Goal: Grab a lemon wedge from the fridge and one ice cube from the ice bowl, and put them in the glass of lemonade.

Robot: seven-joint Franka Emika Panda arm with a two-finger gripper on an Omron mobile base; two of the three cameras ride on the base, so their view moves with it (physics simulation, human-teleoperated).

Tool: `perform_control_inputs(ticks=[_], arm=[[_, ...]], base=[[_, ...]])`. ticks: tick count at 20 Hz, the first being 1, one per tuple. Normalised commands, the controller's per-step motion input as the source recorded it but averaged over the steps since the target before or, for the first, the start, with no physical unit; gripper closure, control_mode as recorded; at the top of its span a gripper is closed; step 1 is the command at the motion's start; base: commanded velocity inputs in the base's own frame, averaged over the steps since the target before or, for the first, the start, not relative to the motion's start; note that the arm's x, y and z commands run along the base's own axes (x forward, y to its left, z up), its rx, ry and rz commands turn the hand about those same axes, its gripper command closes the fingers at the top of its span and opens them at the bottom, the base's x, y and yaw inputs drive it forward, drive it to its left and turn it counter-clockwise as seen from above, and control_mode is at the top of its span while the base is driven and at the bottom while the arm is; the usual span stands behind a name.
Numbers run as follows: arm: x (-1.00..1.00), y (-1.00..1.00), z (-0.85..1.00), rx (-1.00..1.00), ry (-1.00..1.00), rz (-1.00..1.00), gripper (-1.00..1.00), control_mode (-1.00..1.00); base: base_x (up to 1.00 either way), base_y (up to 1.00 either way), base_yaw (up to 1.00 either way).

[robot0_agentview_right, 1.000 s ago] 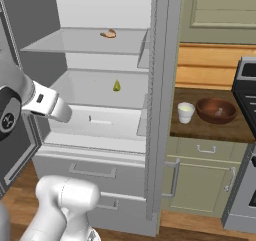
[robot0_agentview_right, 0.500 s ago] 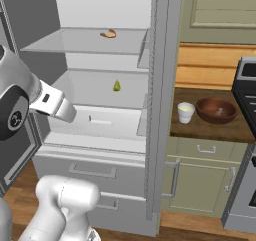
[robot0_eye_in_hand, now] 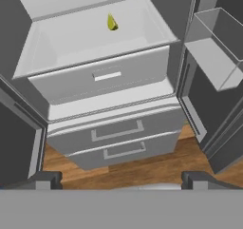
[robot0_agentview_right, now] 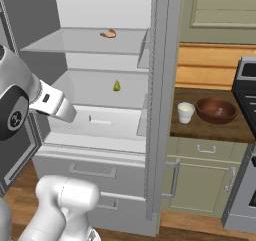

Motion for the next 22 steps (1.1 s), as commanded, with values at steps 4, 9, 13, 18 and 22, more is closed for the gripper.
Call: perform_control_inputs(ticks=[4, 9, 13, 18, 22], arm=[[0.0, 0.0, 0.0, 0.0, 0.0, 0.0, -1.0, 1.0], [0.0, 0.0, 0.0, 0.0, 0.0, 0.0, -1.0, 1.0], [0.0, 0.0, 0.0, 0.0, 0.0, 0.0, -1.0, 1.0], [0.0, 0.0, 0.0, 0.0, 0.0, 0.0, -1.0, 1.0], [0.0, 0.0, -0.12, 0.0, -0.01, 0.0, -1.0, -1.0]], base=[[0.46, 0.08, -0.08], [0.96, 0.0, 0.0], [0.68, 0.0, 0.0], [0.33, 0.0, 0.0], [0.0, 0.0, -0.01]])
